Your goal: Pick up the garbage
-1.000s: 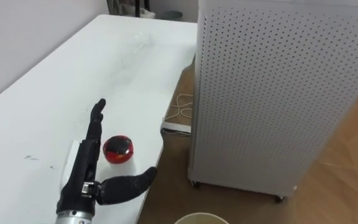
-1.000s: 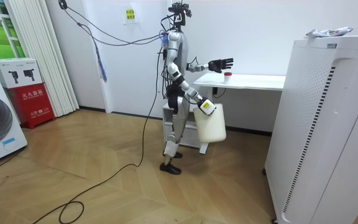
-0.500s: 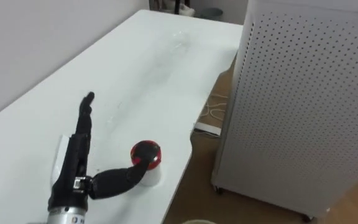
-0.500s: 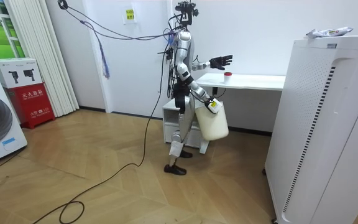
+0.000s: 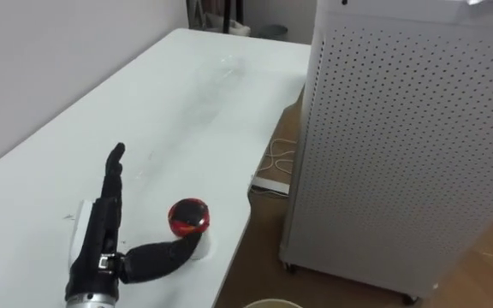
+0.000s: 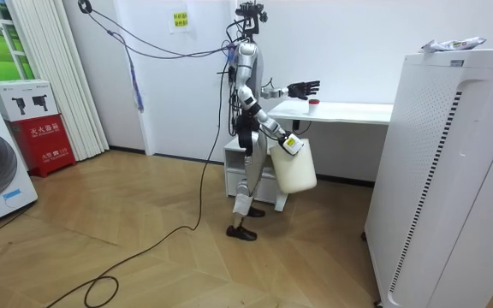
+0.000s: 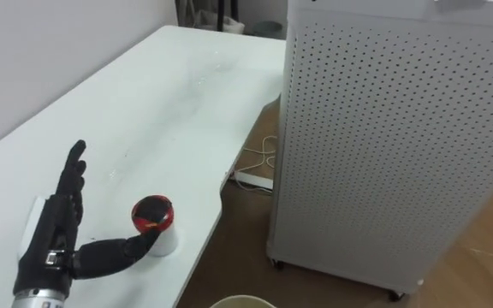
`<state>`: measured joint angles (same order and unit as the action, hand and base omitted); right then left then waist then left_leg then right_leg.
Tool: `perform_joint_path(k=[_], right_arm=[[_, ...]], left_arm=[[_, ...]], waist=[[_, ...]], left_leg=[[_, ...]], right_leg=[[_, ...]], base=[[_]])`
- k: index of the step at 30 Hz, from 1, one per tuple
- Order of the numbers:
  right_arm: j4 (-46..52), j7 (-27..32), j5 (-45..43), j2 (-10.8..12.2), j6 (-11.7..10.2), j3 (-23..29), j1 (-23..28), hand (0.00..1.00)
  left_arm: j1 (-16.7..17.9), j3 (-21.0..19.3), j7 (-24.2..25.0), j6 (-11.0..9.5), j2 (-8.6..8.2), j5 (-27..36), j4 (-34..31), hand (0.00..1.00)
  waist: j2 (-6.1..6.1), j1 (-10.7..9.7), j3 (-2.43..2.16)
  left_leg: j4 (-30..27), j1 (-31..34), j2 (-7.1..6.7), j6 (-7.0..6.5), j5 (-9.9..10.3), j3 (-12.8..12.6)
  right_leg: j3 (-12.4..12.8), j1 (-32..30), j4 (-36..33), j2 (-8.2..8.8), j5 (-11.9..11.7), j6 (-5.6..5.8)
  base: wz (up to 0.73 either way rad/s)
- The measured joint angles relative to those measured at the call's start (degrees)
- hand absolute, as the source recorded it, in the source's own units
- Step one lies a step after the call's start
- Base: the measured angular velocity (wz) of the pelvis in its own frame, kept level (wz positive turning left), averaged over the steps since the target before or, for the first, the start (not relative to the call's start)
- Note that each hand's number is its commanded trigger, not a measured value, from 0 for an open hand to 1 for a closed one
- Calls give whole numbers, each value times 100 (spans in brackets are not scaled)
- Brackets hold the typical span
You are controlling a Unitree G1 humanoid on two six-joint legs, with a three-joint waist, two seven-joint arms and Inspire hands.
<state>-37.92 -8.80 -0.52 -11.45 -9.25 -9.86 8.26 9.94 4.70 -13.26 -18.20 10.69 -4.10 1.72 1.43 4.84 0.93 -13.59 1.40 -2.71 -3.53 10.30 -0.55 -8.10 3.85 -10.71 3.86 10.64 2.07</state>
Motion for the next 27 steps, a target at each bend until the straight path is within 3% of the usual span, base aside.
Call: perform_joint_path(k=[11,15,19,27], right_arm=[[-4,-20,-5,0,55,-3,1,100],[-4,-29,-4,0,56,-10,-1,100],[-4,-30,11,11,59,-12,-3,100],[-69,70,-2,33,66,-12,16,100]], left_arm=[[40,14,439,62,-1,18,240,0],[83,16,559,65,-1,27,241,0],[87,124,563,67,-4,473,347,0],[139,118,479,144,-5,951,684,0]], waist=[[-20,-60,-13],[-61,-121,-39],[-101,-157,-62],[-64,-184,-27]], left_leg=[[7,-68,11,0,0,-75],[2,-65,10,-1,1,-74],[2,-92,11,-1,1,-74],[39,-175,8,0,0,-69]], right_leg=[[2,25,-9,0,0,0],[2,27,-12,0,0,0],[6,59,-10,-1,0,-1],[-21,127,2,1,-1,-1]], base=[[-3],[0],[0],[0]])
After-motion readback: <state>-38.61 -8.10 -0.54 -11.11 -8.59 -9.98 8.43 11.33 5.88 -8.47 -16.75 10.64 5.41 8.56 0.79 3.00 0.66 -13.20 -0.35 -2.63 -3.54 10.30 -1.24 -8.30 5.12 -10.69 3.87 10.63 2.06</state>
